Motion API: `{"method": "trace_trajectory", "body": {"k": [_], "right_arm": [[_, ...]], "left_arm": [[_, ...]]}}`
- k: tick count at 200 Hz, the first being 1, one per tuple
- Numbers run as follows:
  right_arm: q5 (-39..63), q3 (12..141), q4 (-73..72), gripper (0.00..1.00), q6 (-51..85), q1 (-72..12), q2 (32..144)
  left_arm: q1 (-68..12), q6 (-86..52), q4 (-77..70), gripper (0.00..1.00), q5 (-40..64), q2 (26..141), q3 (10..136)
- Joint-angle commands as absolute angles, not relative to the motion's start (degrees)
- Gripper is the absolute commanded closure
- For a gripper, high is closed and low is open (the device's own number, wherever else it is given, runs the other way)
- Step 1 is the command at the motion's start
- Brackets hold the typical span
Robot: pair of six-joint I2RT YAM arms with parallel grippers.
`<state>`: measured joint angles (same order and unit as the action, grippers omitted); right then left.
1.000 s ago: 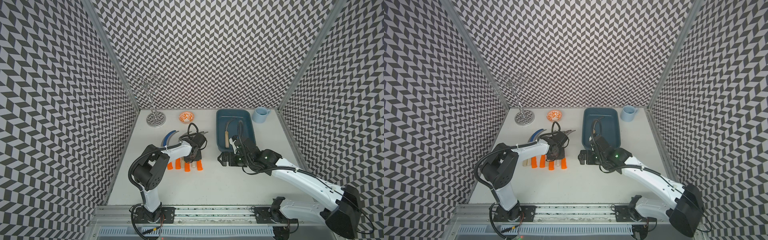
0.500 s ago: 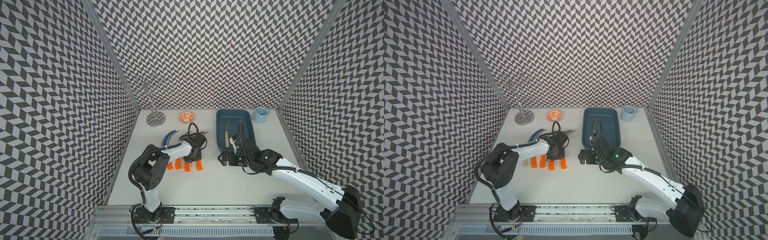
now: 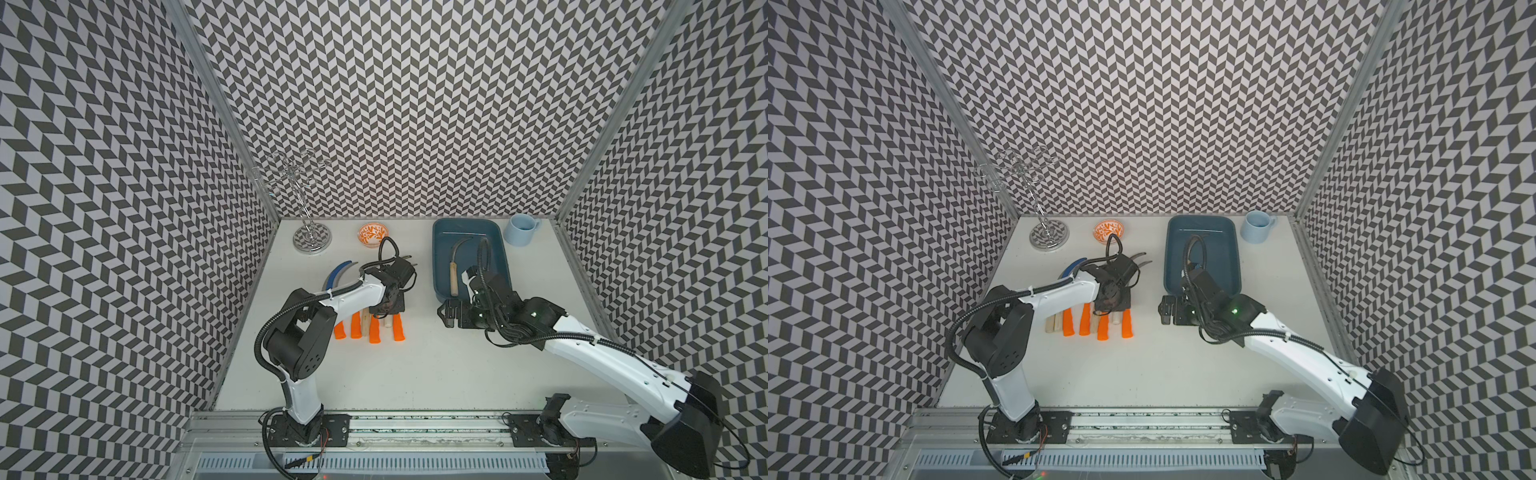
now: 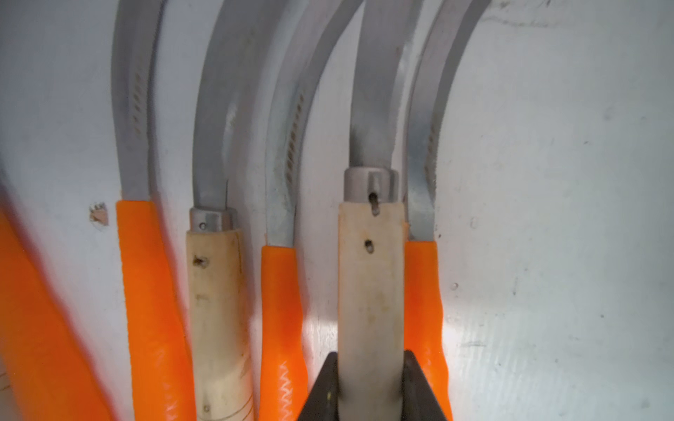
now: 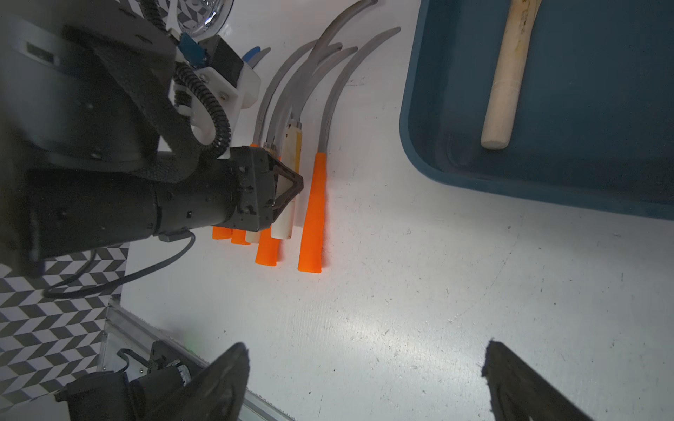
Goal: Put small sickles into storage boxes
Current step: Pick up the sickle at the center of the board, then place the sickle in the storage box.
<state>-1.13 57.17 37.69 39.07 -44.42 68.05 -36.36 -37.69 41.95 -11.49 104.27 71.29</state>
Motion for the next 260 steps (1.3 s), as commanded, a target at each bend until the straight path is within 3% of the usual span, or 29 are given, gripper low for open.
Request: {"method": "trace_trajectory", "body": {"k": [1, 132, 260], "right_arm": [[-3.8, 59.7, 37.6, 0.0, 38.7, -43.8, 66.4], [-0.6, 61.9, 42.1, 0.0, 33.5, -33.5, 64.4], [1.7, 64.2, 44.9, 0.0, 29.6, -27.8, 64.8]], "left_arm": [[-36.5, -37.2, 44.1, 0.92, -13.5, 102.8, 74.4], [-38.3, -36.7, 53.6, 0.91, -11.3, 109.9, 97.2], [-41.9, -37.9, 61.2, 0.91, -8.8, 126.9, 125.4]]}}
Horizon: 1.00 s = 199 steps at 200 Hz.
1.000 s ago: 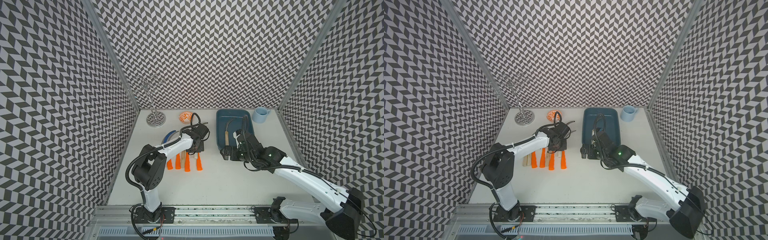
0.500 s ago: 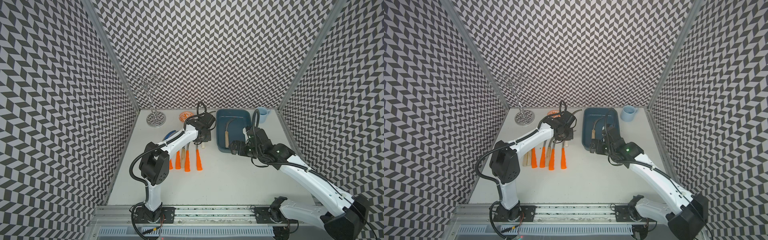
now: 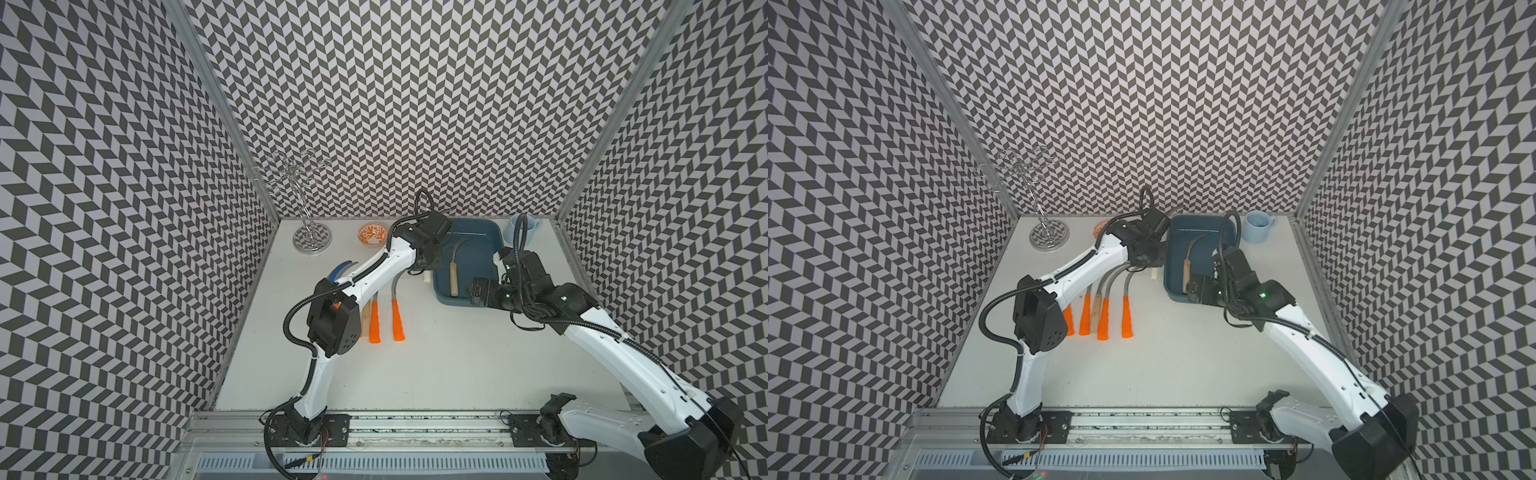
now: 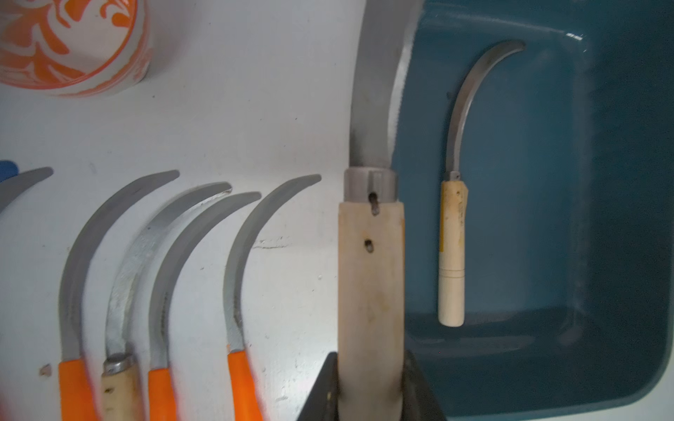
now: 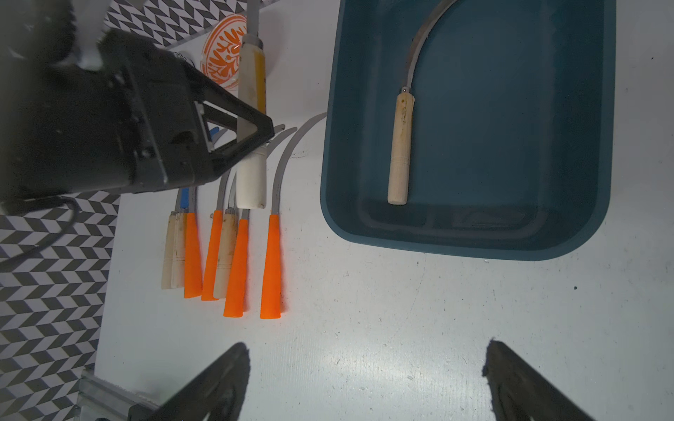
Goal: Put small sickles into storage boxes
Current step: Place the sickle in the storage box.
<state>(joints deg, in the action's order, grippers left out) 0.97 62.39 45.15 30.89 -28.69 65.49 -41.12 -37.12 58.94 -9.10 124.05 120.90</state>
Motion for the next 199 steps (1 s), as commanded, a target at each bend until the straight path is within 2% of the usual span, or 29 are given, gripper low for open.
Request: {"method": "trace_trajectory", "body": {"k": [1, 123, 199], "right_arm": [[1.8, 64.2, 44.9, 0.01, 29.5, -27.8, 64.8], [4.2, 60.4, 44.7, 0.0, 29.6, -26.8, 62.7], [4.1, 59.1, 45.2, 0.0, 29.5, -26.5, 61.5]], "left_arm": [[-42.0, -37.9, 61.2, 0.91, -8.7, 127.0, 125.6], [-44.1, -38.8, 57.5, 0.95, -3.3, 137.5, 135.5], [-43.9, -39.7, 55.8, 0.94, -5.4, 142.7, 136.6]]}}
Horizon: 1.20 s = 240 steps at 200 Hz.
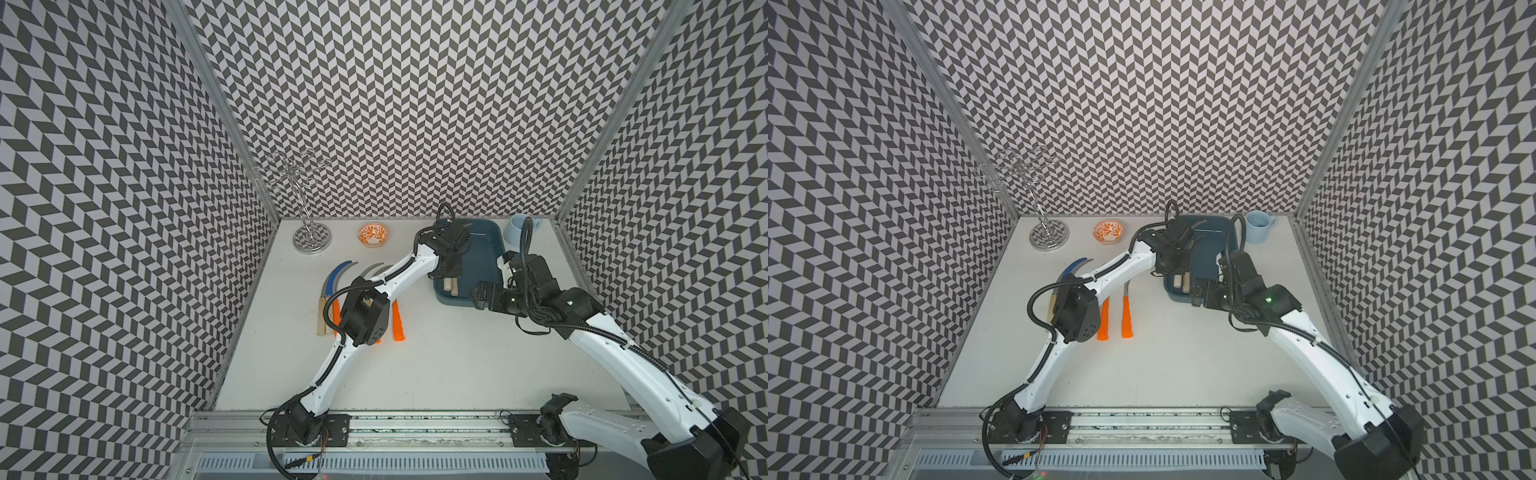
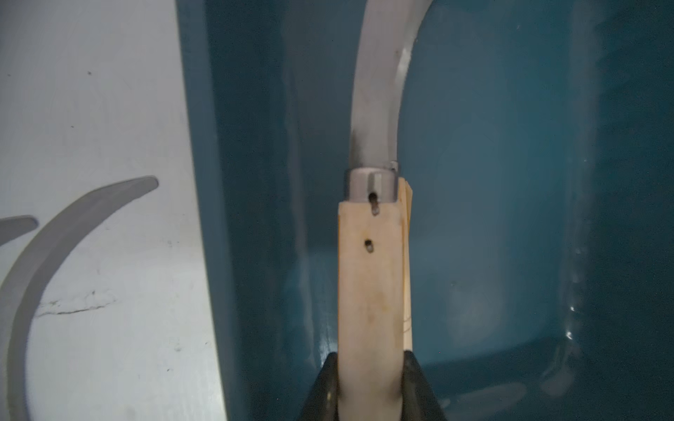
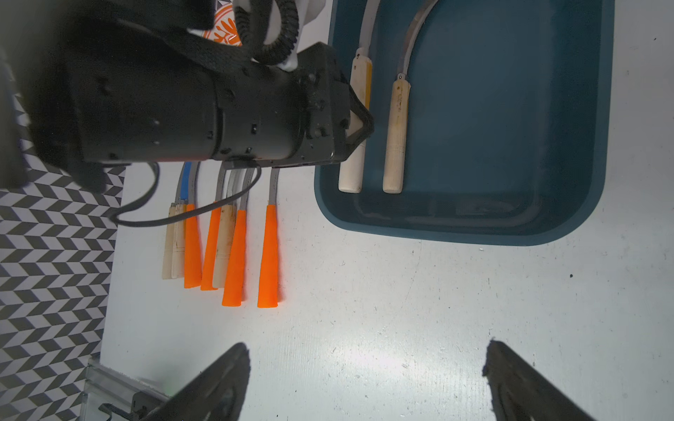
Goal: Put small sickles into storage boxes
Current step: Place the sickle in the storage box.
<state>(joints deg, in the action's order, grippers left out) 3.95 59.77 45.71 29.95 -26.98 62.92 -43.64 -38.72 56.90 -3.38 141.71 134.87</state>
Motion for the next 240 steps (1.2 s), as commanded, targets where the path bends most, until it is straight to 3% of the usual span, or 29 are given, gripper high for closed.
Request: {"method": "trace_trajectory", "body": {"k": [1, 110, 181, 240], "right_arm": [[4.1, 59.1, 45.2, 0.0, 29.5, -26.5, 61.5], [4.8, 57.5, 44.6, 0.0, 29.3, -25.6, 61.3], [5.0, 57.0, 44.3, 0.0, 29.3, -25.0, 60.9], [5.2, 57.2, 43.9, 0.0, 29.5, -24.8, 61.2]], "left_arm": [[-43.9, -39.8, 55.8, 0.94, -5.5, 142.7, 136.5], [-43.3, -39.9, 52.5, 0.81, -6.2, 146.2, 134.8], [-43.3, -39.1, 52.7, 0.57, -4.4, 146.0, 134.8], [-43.2, -38.8, 53.1, 0.55, -4.5, 142.1, 135.4]]}}
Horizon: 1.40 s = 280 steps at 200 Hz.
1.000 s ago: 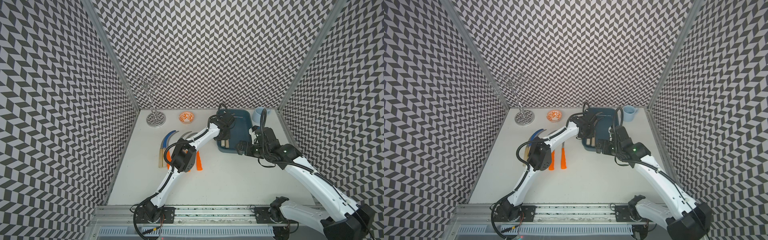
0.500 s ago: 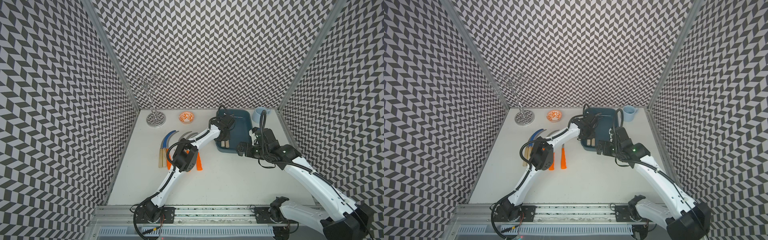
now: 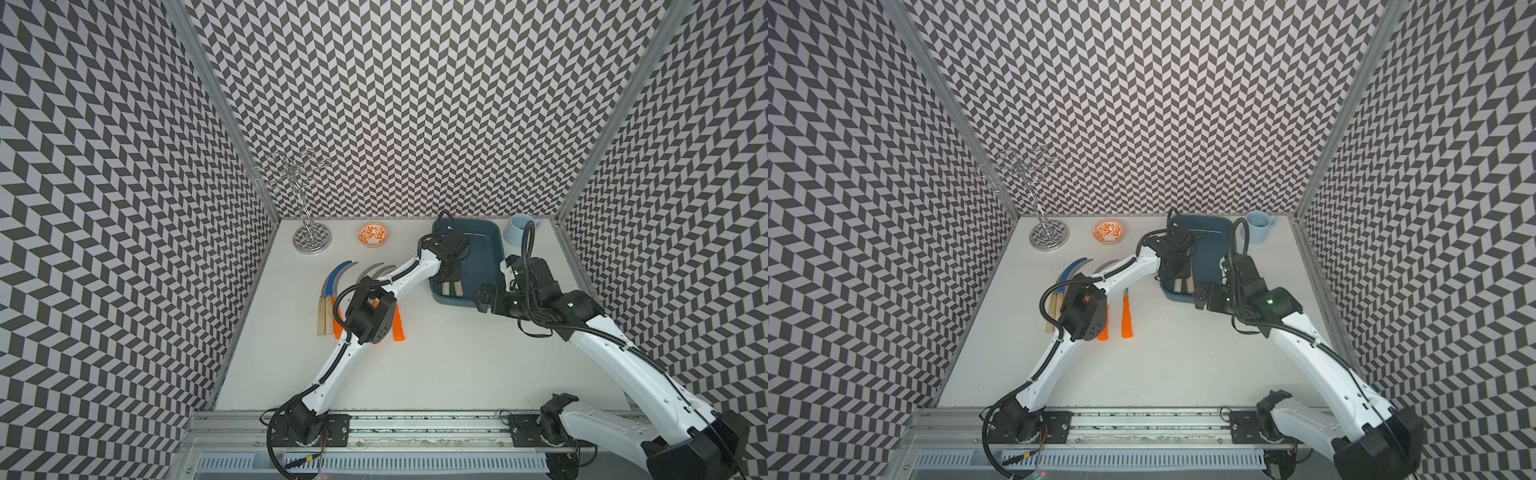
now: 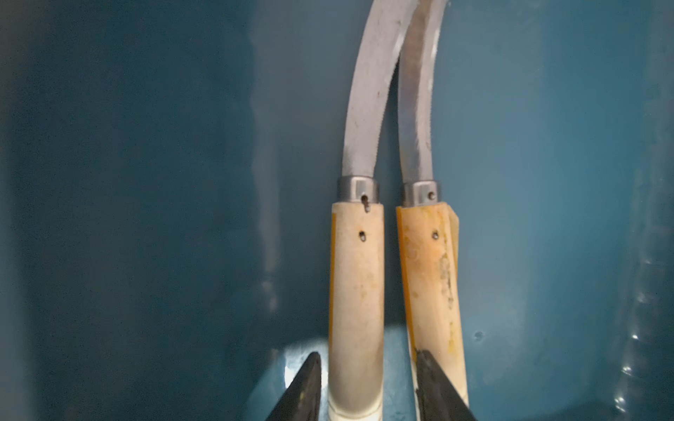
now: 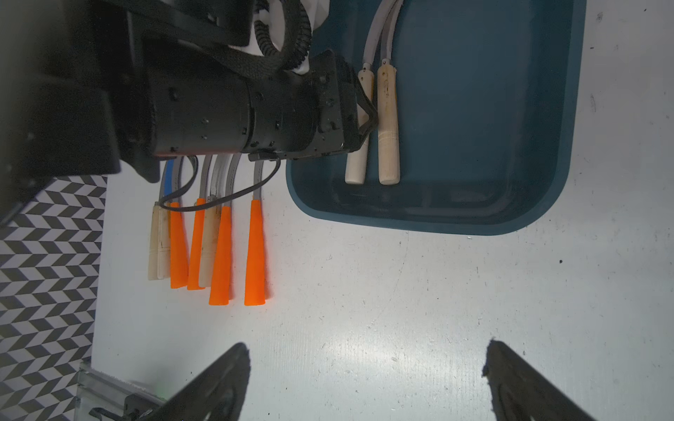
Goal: Put small sickles into storage boxes
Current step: Place the sickle in the storage box, then pick up the sickle at the center of the board.
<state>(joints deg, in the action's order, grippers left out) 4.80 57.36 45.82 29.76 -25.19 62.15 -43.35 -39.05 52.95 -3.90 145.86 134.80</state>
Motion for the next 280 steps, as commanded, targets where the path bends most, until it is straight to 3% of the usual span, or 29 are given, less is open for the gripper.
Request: {"method": "trace_trajectory", "body": {"k": [1, 42, 68, 83, 101, 118, 121, 125, 227, 280], "right_arm": [[5.2, 57.2, 43.9, 0.0, 29.5, -24.8, 61.2], [5.4, 57.3, 43.6, 0.01, 29.7, -24.6, 61.3], [5.6, 57.8, 43.4, 0.0, 29.8, -24.6, 61.5], [6.4, 58.1, 43.2, 0.0, 29.1, -24.7, 61.7], [8.0, 58.7, 43.0, 0.0, 28.3, -24.6, 62.3], [8.9, 59.1, 42.9, 0.0, 28.4, -24.7, 62.8], [9.2, 59.1, 42.9, 0.01, 28.4, -24.7, 62.8], [9.3, 59.1, 42.8, 0.0, 28.4, -24.7, 62.9], [14.7, 57.6, 39.4, 0.01, 31.5, -26.1, 62.4], [10.5, 55.9, 38.0, 0.01, 37.1, -34.1, 61.2]], "left_arm": [[-43.2, -38.8, 53.2, 0.55, -4.5, 142.0, 135.4], [-43.2, -38.7, 54.4, 0.52, -4.7, 138.9, 136.3], [-43.1, -38.5, 55.3, 0.43, -5.1, 136.5, 136.3], [-43.1, -38.5, 56.4, 0.34, -5.8, 135.3, 136.2], [-43.1, -38.6, 57.1, 0.16, -6.4, 133.1, 135.1], [-43.1, -38.7, 57.0, 0.12, -6.4, 130.6, 132.7], [-43.1, -38.8, 57.0, 0.04, -6.5, 130.1, 132.2], [-43.0, -38.9, 56.9, 0.0, -6.7, 129.5, 131.6], [-42.0, -40.1, 56.2, 0.0, -9.4, 113.5, 110.4], [-41.6, -41.1, 52.1, 0.0, -9.7, 102.9, 96.0]]}}
